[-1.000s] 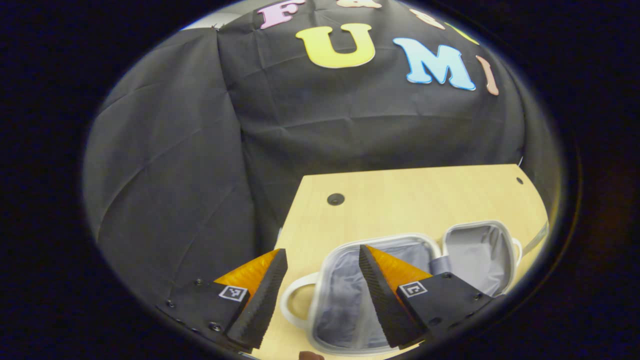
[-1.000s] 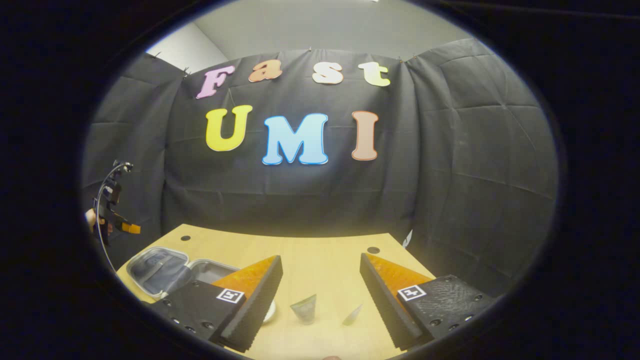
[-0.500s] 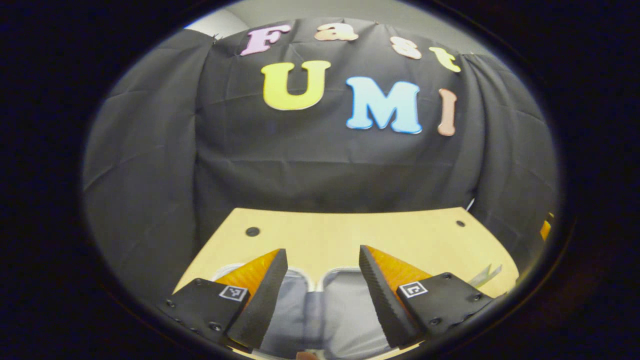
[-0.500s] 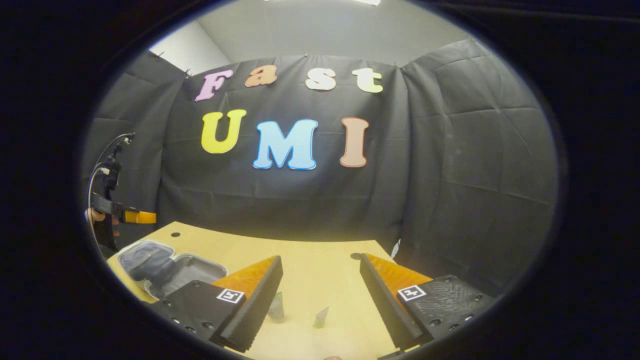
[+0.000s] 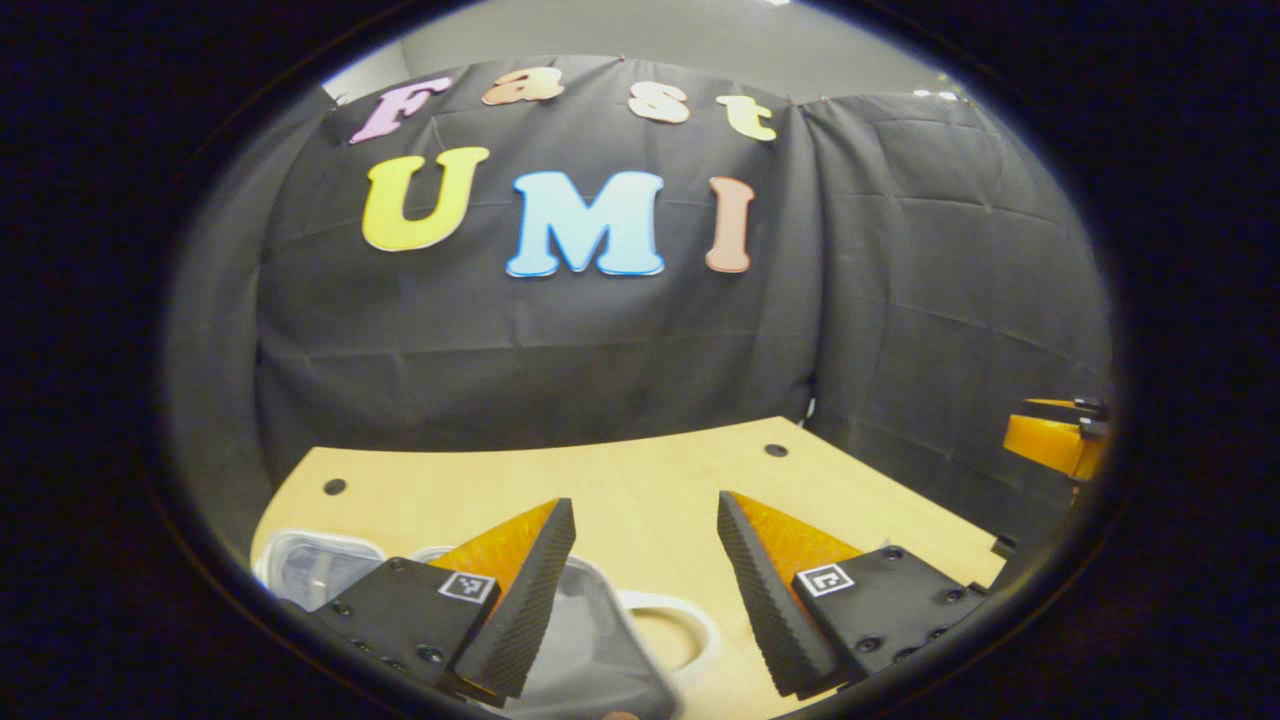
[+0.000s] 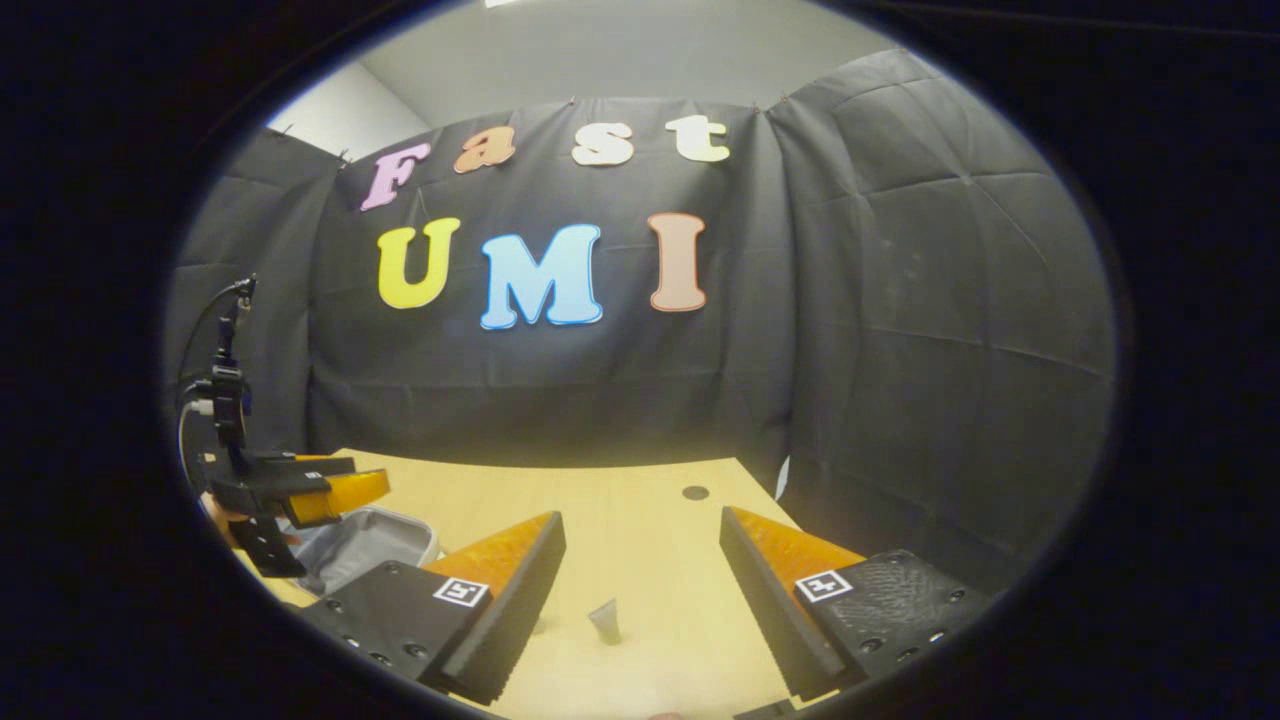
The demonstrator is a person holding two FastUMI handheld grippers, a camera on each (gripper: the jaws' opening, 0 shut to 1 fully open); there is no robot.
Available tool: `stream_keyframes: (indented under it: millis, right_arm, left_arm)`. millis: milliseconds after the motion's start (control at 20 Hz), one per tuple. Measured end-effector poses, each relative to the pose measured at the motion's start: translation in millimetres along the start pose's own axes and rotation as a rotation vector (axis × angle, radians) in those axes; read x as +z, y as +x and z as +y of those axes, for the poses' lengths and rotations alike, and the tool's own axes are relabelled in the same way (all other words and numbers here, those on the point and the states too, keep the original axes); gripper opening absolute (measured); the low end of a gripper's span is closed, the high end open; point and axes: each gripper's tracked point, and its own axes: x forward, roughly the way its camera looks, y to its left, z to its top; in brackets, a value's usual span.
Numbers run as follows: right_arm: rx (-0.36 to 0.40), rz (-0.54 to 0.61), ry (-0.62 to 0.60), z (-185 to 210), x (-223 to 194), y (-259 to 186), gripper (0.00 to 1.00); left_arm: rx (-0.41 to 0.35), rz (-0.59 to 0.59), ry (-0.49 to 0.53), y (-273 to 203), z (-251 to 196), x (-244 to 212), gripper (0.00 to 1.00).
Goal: First open the suitcase, pack the skin care products into it, and then close the suitcase.
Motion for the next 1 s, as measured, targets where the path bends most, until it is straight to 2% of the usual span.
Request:
stream_keyframes:
  millis: [100, 150, 400, 500, 750, 900, 1000]
  right_arm:
    - [0.000, 0.009, -0.015, -8, -2, -1, 0.95]
    - [0.000, 0.013, -0.019, -12, -4, -1, 0.95]
    - [0.013, 0.043, -0.026, -21, -15, 3, 0.95]
    - [0.028, 0.059, -0.039, -21, -21, 7, 0.95]
    - [0.058, 0.083, -0.068, -24, -32, 23, 0.95]
    - [0.092, 0.129, -0.037, -13, -50, 38, 0.95]
    - [0.118, 0.155, -0.025, -4, -61, 45, 0.95]
  left_arm:
    - [-0.037, -0.009, 0.023, 11, -34, -6, 0.90]
    - [-0.060, -0.007, 0.027, 17, -50, -12, 0.94]
    - [-0.168, -0.014, -0.031, 44, -110, -40, 0.93]
    - [-0.166, -0.003, -0.036, 59, -119, -61, 0.93]
    - [-0.128, 0.129, -0.066, 93, -118, -153, 0.89]
    - [-0.099, 0.223, -0.076, 104, -118, -192, 0.81]
    - [-0.070, 0.246, -0.075, 110, -114, -202, 0.63]
